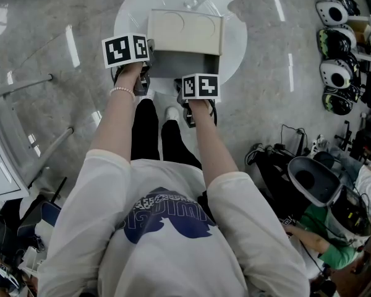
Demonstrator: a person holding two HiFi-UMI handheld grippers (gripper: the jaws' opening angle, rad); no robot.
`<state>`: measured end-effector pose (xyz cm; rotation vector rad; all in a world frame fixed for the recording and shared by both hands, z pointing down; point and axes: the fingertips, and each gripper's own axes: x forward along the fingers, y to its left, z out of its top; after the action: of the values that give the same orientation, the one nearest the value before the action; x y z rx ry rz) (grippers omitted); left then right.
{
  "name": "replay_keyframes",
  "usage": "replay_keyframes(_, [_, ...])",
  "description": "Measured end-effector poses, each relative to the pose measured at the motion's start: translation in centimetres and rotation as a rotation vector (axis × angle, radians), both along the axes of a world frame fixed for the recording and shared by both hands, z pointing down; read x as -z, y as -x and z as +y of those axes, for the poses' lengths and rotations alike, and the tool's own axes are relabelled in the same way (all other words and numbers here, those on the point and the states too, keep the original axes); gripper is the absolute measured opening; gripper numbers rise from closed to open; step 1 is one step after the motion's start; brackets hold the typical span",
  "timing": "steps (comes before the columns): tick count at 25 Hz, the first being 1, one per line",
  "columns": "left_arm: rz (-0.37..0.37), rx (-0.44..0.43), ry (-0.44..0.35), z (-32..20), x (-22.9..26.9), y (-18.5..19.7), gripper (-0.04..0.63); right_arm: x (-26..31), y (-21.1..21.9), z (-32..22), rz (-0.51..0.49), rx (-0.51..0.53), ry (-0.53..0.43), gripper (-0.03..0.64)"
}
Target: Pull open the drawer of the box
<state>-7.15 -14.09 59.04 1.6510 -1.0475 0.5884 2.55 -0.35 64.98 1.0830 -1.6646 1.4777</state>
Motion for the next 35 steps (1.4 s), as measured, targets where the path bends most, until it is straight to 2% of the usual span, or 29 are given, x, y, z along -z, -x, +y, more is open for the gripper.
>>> replay_keyframes(35, [-0.003, 0.016, 0.004, -0.1, 0.0, 0.2, 0.089, 0.0, 0.4, 2.4, -0.02, 0.02, 0.023, 0.057])
